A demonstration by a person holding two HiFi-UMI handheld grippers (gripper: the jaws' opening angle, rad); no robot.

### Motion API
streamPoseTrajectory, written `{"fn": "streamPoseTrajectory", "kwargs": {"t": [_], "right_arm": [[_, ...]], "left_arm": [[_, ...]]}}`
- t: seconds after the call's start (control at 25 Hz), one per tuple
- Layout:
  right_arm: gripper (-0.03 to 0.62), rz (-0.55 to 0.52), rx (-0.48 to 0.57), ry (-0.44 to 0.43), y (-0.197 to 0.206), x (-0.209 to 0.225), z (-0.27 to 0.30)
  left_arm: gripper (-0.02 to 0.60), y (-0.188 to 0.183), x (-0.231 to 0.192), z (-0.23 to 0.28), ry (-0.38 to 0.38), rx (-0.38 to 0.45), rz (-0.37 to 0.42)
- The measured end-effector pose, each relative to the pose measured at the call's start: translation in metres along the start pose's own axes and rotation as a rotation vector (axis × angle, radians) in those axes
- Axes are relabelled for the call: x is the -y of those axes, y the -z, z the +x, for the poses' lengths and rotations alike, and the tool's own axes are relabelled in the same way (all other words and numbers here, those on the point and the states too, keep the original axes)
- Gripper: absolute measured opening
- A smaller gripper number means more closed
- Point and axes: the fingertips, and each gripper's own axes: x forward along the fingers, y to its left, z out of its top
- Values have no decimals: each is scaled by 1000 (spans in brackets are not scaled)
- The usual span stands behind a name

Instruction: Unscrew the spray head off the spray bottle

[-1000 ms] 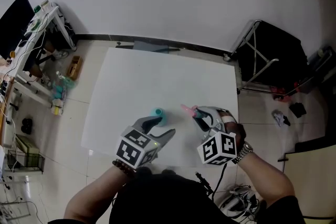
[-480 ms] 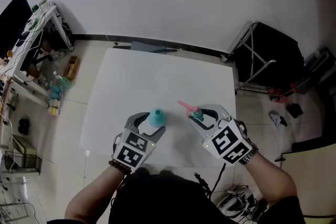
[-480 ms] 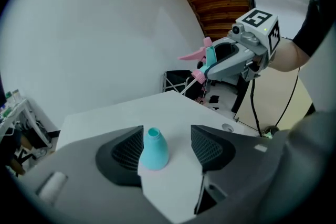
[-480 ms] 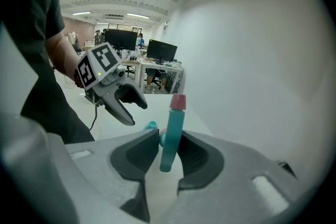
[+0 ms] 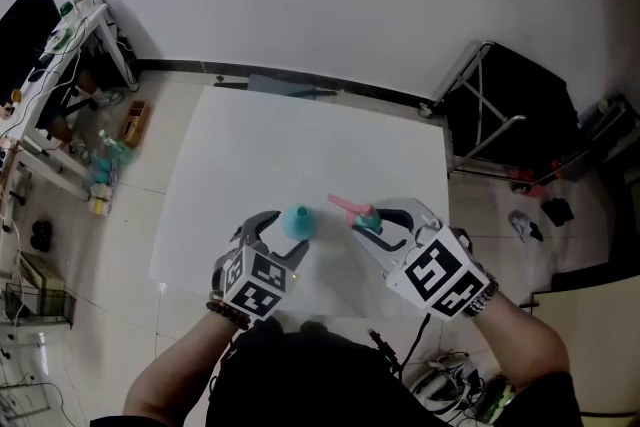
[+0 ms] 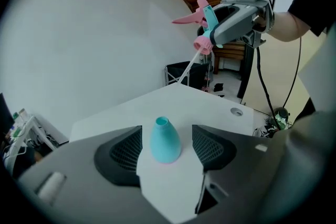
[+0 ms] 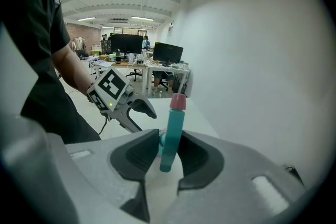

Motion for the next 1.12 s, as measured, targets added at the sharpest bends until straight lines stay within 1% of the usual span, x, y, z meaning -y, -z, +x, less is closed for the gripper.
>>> {"fn": "streamPoseTrajectory", "kwargs": {"t": [0.16, 0.36, 0.72, 1.12], "right_arm": [[100, -28, -30, -15, -1, -5, 6], [100, -83, -78, -22, -4, -5, 12], [100, -115, -139, -60, -6, -13, 26], [100, -141, -199, -112, -8, -17, 50]], "left_arm": [[333, 11, 1, 9, 5, -20, 7], [348, 17, 3, 21, 11, -24, 22], [376, 25, 5, 43, 5, -22, 57], [396, 38, 6, 67, 3, -43, 101]]}}
